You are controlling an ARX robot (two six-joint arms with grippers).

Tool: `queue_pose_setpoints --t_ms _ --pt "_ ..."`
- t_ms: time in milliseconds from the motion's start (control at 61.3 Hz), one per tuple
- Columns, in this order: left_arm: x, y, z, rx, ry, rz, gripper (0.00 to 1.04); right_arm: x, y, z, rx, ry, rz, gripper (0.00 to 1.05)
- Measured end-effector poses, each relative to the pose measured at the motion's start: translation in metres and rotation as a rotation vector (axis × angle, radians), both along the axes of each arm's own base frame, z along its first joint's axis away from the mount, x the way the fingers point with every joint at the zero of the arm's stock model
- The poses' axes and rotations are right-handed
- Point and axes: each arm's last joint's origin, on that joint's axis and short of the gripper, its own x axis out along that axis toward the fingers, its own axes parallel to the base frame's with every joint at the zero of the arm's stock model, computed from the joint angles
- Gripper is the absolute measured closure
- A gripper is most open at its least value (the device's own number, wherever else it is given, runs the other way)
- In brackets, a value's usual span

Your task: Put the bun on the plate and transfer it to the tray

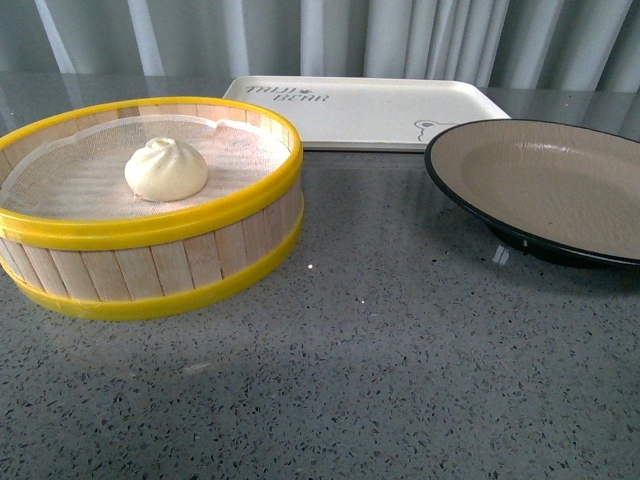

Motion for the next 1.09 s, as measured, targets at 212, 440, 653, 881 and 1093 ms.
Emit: queue_pose_setpoints --t_ms 212,440,653,881,1093 --pt "0.0 0.0 0.0 0.0 0.0 0.0 0.07 0.0 0.0 0.0 0.0 0.0 0.0 0.09" --pt "0.0 0.0 0.0 0.0 0.0 0.0 0.07 0.0 0.0 0.0 0.0 0.0 0.0 0.09" --pt "0.0 0.0 -0.0001 0.0 0.0 0.0 0.07 0.0 0.0 0.0 0.0 0.0 0.0 0.09" --pt "0.0 0.0 0.0 0.0 0.0 0.0 0.07 0.0 0.0 0.0 0.0 0.0 0.0 0.09" --pt "0.0 0.0 0.0 0.0 0.0 0.0 0.07 0.0 0.0 0.0 0.0 0.0 0.0 0.09"
